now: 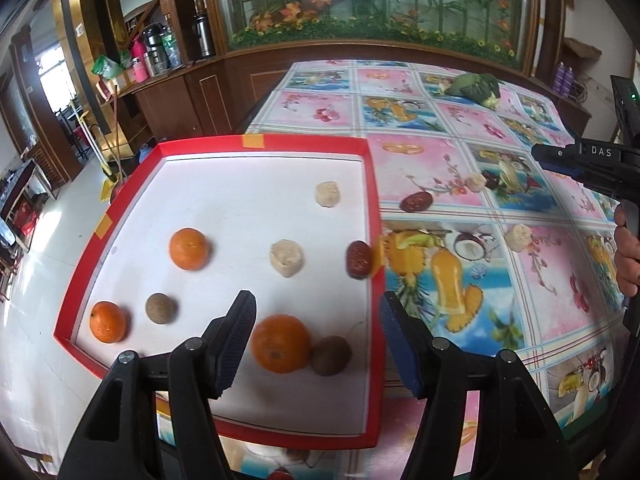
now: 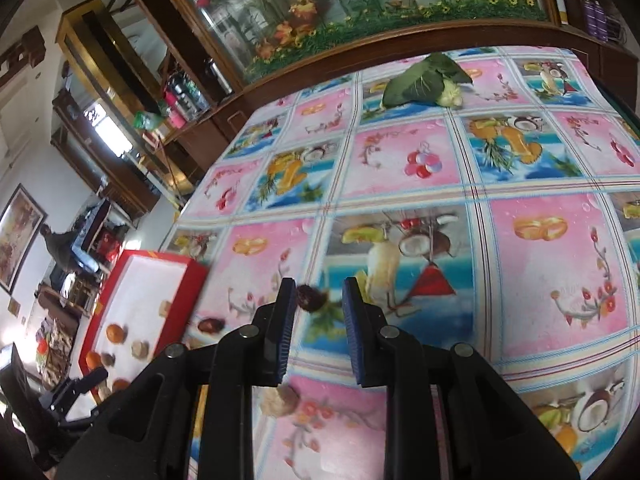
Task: Organize fruits
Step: 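Return to the table and grasp a pale banana slice with the right gripper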
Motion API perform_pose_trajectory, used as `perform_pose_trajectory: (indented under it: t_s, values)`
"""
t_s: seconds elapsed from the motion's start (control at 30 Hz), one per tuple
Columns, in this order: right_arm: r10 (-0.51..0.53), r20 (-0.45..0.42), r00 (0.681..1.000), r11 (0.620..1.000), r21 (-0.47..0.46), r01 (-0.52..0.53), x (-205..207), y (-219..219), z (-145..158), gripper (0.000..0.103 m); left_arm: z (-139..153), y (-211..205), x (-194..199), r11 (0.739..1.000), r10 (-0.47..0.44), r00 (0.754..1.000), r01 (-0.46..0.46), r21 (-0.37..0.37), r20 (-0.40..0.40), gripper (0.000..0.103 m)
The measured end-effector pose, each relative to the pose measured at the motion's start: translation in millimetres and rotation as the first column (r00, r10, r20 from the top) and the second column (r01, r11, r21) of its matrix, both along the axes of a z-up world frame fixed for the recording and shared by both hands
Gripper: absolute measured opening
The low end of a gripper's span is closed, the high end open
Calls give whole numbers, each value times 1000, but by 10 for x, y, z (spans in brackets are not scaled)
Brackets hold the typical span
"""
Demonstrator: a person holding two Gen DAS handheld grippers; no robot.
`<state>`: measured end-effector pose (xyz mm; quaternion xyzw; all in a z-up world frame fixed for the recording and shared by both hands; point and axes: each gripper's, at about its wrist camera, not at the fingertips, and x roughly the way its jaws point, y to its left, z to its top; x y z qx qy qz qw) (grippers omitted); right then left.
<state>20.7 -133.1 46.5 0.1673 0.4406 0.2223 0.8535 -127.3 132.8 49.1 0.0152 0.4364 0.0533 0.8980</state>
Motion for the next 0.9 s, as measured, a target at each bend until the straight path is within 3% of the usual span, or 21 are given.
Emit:
perform_pose_trajectory:
  t_s: [0.1, 0.27, 0.37, 0.57, 0.73, 0.9]
  values:
    - [98, -12, 995, 995, -18, -98, -104, 4, -51, 26, 2, -61, -8, 1000, -10, 1000, 10, 8, -5, 64]
    - [283, -18, 959, 958, -35, -284, -313, 215, -94, 26, 24, -115, 13, 1000, -6, 1000, 6, 17, -7, 64]
    - [340, 2, 940, 937, -92, -338, -423, 385, -91, 26, 52, -157, 30, 1000, -9, 1000, 9, 23, -2, 64]
    - [366, -1, 931, 911, -203, -359, -516, 545, -168, 27, 135, -270, 96, 998, -31, 999, 31, 47, 15, 64]
    - [360, 26, 933, 909, -236, -344, -541, 581, -174, 43, 238, -375, 247, 995, -67, 997, 65, 76, 33, 64]
    - [353, 24, 935, 901, -278, -333, -530, 638, -256, 43, 263, -443, 432, 993, -94, 995, 92, 77, 23, 64]
